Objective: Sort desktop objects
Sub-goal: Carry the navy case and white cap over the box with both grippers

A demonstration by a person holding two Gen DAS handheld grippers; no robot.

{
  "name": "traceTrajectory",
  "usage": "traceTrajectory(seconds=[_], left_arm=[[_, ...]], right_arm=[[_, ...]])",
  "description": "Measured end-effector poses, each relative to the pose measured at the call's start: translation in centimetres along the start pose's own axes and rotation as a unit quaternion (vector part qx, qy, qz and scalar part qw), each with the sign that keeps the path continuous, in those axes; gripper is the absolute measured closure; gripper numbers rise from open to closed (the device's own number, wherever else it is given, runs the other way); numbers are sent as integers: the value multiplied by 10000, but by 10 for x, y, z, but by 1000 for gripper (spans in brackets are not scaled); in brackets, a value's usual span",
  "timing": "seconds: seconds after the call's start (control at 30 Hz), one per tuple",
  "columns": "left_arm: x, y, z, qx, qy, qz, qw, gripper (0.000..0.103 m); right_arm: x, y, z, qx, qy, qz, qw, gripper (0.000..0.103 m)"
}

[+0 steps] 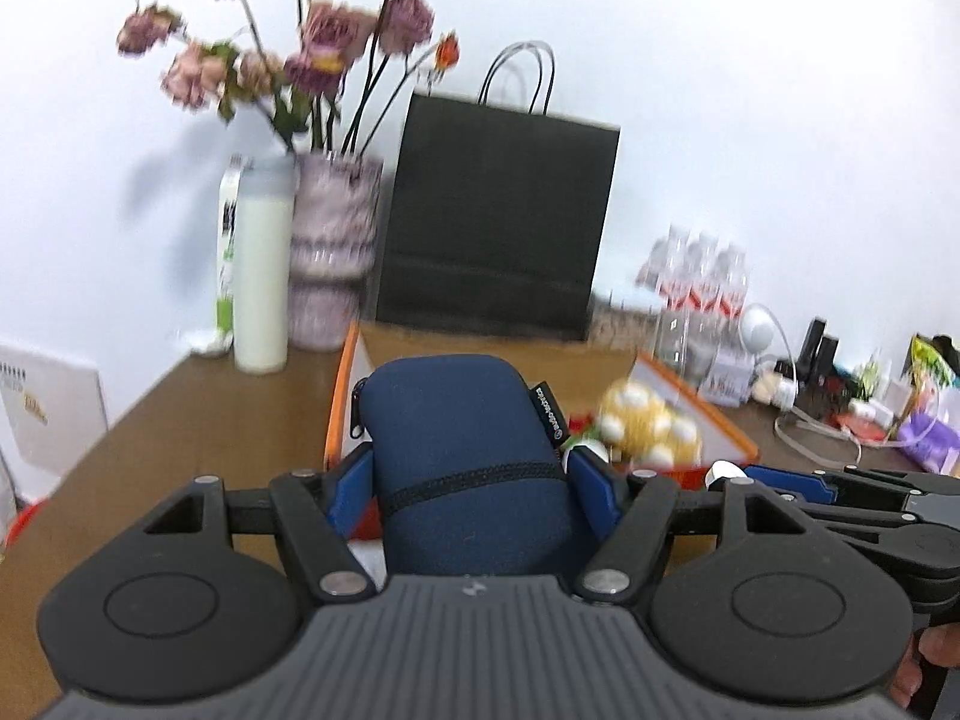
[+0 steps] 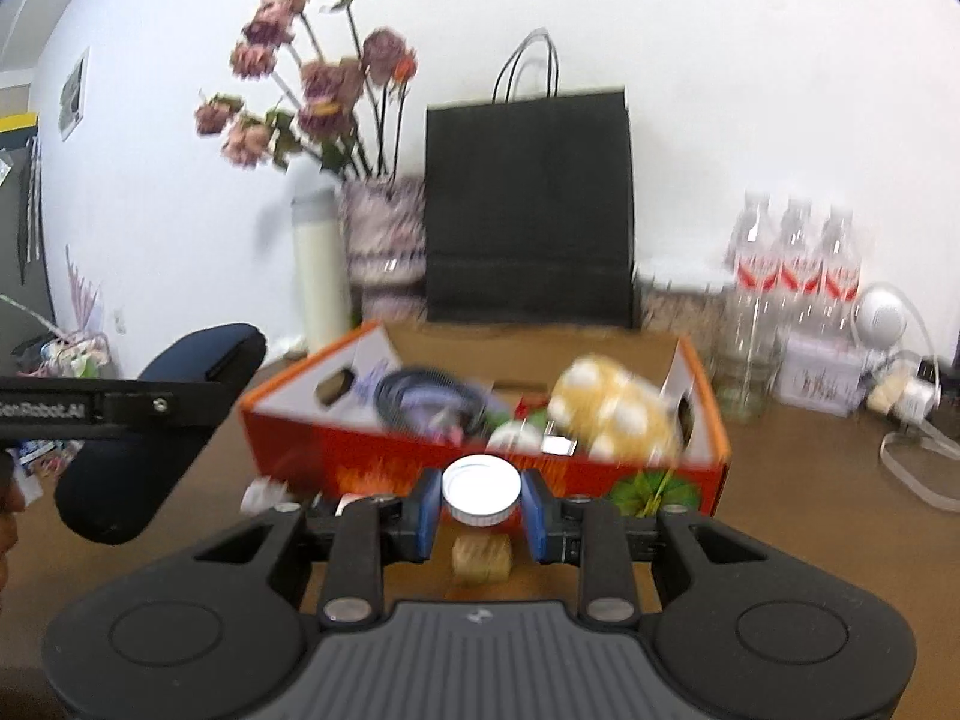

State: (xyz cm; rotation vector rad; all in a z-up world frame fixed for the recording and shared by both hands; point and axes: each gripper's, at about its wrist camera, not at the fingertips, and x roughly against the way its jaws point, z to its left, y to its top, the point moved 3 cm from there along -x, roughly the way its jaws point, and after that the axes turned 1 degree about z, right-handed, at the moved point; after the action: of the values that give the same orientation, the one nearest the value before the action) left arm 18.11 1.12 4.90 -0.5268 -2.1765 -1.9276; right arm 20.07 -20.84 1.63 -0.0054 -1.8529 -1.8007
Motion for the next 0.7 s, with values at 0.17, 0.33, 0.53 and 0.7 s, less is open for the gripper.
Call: traceTrajectory(seconds=[0.17,0.33,0.53,0.7], left_arm=[[-16,25,-5,-16,-29,-295,9996,33],[-47,36,-9,-41,-47,-334,9994,33],[-100,35,-8,60,-62,-243,9997,33],[-136,33,-8,-156,-30,-86,9998,33]], right_arm=[[-20,27,-12,-110,-66,-277,9995,76],[-53,41,-20,-176,-60,-312,9993,76],[-101,37,-26,-99,1,-109,9999,76],[-132,32,-26,217,-16,31,9998,76]])
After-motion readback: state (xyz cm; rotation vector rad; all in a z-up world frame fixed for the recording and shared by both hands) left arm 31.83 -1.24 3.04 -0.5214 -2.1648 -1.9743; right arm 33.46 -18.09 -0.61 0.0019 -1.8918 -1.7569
